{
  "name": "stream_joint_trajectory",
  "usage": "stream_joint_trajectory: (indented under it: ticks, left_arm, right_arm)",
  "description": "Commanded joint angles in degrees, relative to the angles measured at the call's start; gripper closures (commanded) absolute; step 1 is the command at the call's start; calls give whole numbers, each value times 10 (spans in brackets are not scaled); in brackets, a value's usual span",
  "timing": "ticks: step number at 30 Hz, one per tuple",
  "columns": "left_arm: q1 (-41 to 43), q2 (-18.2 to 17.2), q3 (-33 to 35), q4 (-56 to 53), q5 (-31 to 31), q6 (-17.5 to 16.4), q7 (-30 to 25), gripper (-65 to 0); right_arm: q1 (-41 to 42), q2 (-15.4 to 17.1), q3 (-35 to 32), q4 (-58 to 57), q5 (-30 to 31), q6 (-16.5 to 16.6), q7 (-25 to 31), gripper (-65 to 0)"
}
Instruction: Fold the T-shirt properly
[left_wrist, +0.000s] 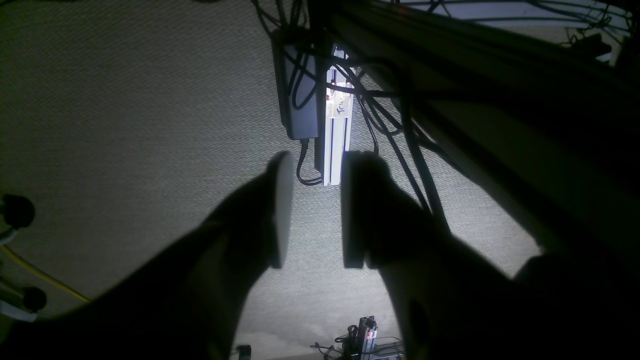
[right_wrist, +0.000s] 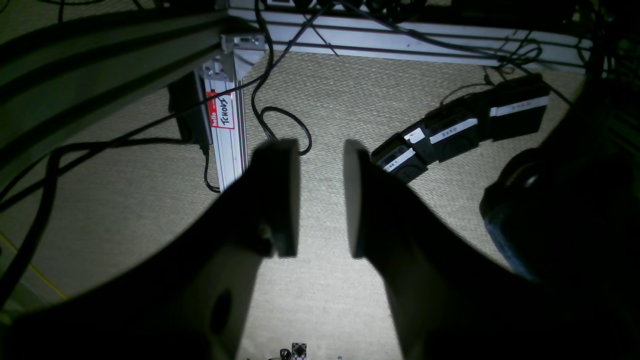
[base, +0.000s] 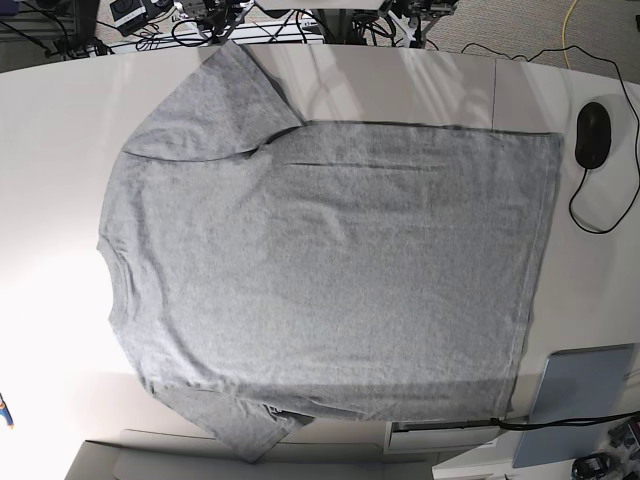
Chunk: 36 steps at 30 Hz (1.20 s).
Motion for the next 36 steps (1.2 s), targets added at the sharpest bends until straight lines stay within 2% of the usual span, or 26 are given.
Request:
stream_joint_trajectory:
  ticks: [1, 5, 11, 17, 25, 32, 36]
  left_arm:
    - [7, 1, 0, 6, -2, -4, -4, -183]
    - [23, 1, 0, 30, -4, -4, -3, -183]
    - [47, 1, 0, 71, -44, -4, -2, -183]
    - [53, 1, 0, 92, -34, -4, 23, -183]
    - [53, 1, 0, 96, -34, -4, 24, -183]
    - [55, 1, 1, 98, -22, -4, 29, -183]
    - [73, 1, 25, 125, -8, -4, 30, -183]
  right_arm:
    - [-2, 5, 1, 3, 3, 1, 4, -159]
    - [-2, 5, 1, 3, 3, 1, 4, -159]
    - [-2, 5, 1, 3, 3, 1, 3, -159]
    - [-2, 5, 1, 3, 3, 1, -9, -159]
    - [-2, 5, 1, 4, 3, 1, -36, -159]
    - [-4, 23, 1, 4, 3, 2, -48, -159]
    - [-21, 31, 1, 17, 3, 5, -46, -159]
